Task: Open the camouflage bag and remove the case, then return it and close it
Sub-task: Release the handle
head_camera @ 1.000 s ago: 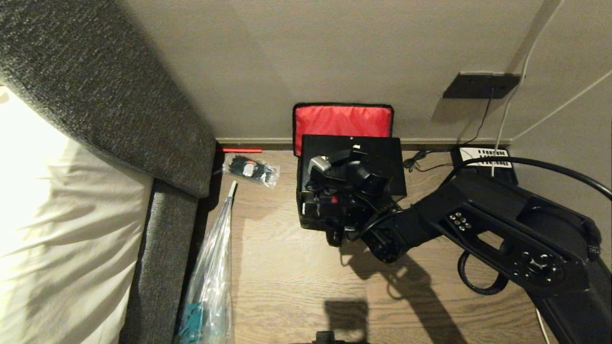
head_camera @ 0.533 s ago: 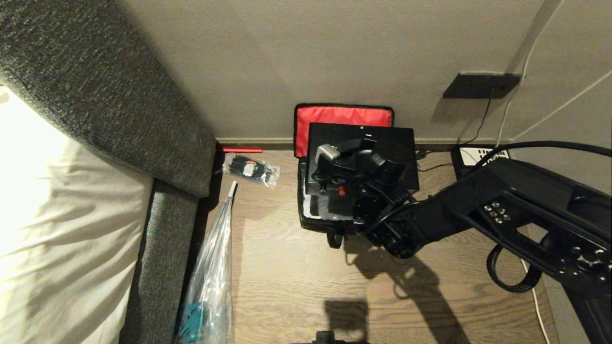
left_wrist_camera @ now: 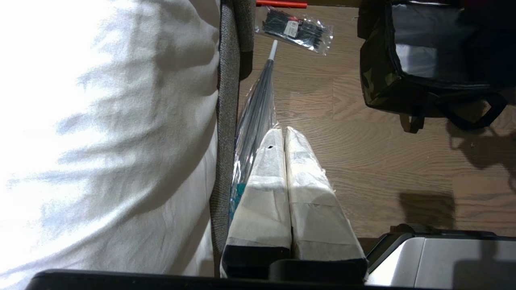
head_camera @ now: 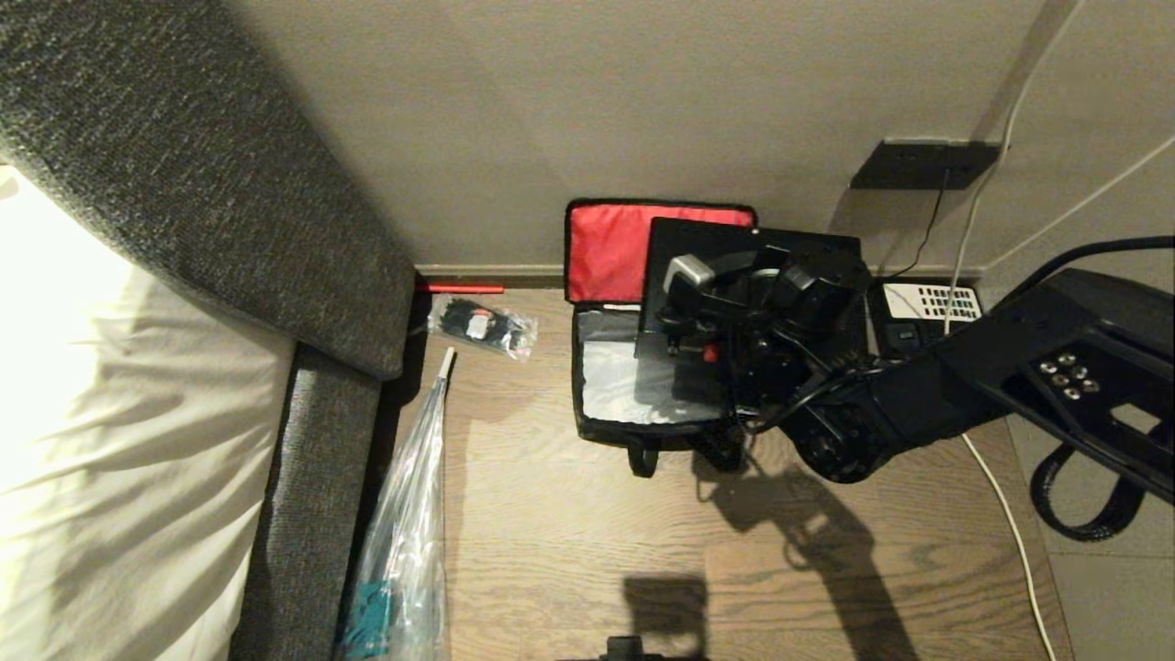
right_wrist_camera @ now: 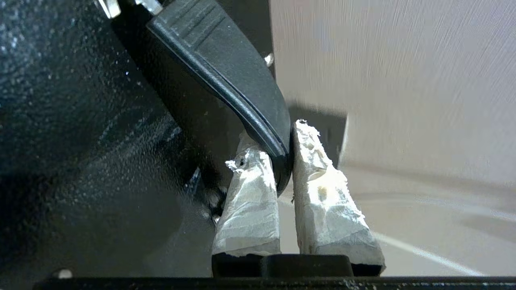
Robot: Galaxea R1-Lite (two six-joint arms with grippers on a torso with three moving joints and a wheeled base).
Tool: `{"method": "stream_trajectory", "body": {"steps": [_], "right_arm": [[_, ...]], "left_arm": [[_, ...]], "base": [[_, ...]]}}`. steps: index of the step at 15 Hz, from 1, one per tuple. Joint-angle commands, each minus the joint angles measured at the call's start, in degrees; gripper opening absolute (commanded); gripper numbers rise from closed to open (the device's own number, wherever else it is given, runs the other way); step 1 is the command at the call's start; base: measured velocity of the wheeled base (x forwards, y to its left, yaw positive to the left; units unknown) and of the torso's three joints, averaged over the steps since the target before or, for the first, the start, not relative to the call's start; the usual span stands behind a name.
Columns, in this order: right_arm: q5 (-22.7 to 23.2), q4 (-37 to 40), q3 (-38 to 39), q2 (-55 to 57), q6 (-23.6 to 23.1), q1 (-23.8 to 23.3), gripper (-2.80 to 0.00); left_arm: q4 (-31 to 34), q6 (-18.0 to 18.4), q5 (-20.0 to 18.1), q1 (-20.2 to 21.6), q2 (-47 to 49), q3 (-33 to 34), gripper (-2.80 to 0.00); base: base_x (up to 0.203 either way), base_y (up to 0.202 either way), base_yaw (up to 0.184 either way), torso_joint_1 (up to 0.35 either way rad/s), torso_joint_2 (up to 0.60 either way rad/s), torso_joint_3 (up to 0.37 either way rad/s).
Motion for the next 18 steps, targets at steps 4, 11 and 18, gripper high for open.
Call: {"method": "stream_trajectory", "body": {"steps": [4, 11, 18], "right_arm": [[-0.44, -1.76, 5.91, -6.05, -0.31, -7.12, -2.80], [-0.37, -2.03, 9.42, -8.40, 0.78, -15.06, -2.80], [-0.43, -4.07, 12.70, -7.53, 0.92, -21.50, -2.80]], "left_arm": [[-0.01, 0.02, 0.01, 0.01, -0.02, 0.00, -2.80], [-0.01, 0.02, 0.01, 0.01, -0.02, 0.00, -2.80], [-0.01, 0.02, 0.01, 0.01, -0.02, 0.00, -2.80]], "base": [[0.000, 0.000, 0.000, 0.000, 0.00, 0.000], [0.000, 0.000, 0.000, 0.000, 0.00, 0.000], [0.000, 0.000, 0.000, 0.000, 0.00, 0.000]]}}
